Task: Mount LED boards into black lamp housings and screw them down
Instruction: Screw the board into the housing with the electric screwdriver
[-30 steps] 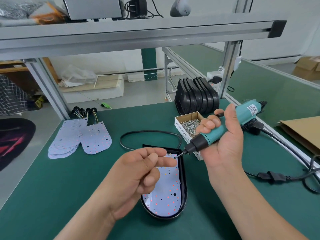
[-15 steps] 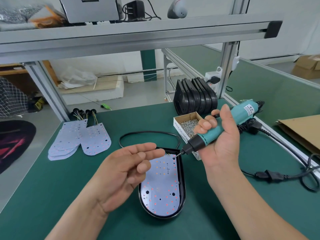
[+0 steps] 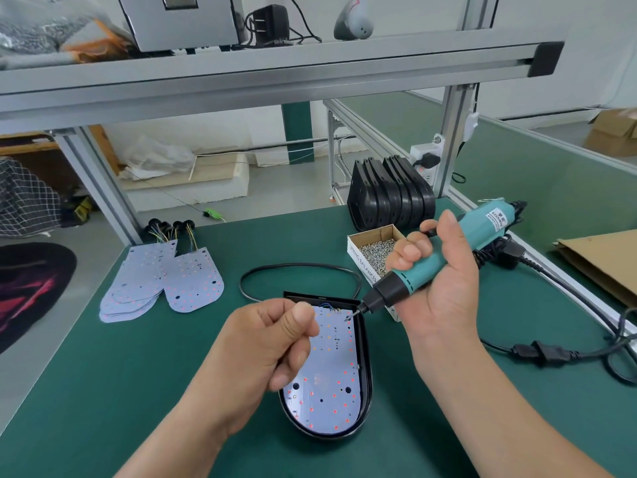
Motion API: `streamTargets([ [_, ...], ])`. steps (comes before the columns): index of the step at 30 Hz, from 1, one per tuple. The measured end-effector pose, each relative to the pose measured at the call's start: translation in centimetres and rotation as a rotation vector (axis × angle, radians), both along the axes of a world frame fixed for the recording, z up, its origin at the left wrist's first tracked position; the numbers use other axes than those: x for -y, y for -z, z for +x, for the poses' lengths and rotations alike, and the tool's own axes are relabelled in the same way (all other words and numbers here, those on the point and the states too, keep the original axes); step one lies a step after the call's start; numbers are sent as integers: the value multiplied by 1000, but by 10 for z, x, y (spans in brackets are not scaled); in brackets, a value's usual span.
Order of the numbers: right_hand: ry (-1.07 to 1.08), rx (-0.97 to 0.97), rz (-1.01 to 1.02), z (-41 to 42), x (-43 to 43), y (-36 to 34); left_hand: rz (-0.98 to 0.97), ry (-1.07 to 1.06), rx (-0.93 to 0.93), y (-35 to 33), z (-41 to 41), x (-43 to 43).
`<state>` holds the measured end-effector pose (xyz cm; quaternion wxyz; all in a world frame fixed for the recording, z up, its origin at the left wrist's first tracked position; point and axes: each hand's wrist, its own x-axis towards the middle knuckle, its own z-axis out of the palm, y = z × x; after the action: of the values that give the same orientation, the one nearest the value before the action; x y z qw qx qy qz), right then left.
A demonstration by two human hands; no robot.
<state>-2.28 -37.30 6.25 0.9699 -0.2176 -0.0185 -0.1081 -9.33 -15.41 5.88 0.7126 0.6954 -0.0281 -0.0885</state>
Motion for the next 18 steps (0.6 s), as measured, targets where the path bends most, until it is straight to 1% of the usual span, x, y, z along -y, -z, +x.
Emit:
streamTargets([
  [4,-14,-8,2,-1,-2,0,-127,53,-86,0,3,-8],
  [6,-14,-12,2,-1,-3,0,-134,111,-93,-1,4,-10],
  [7,-14,-12,4,-1,-3,0,-104,129,-86,-1,4,-10],
  [10,-22,4,15,-2,-2,-2,76,157,-29,-2,0,-5],
  [12,-26,22,11,-3,-1,-3,163,174,7,-1,-2,-2],
  [15,-40,60,2,-4,-1,-4,223,157,40,0,-3,3],
  [18,-58,94,-26,-6,-4,-4,224,124,68,1,-5,7],
])
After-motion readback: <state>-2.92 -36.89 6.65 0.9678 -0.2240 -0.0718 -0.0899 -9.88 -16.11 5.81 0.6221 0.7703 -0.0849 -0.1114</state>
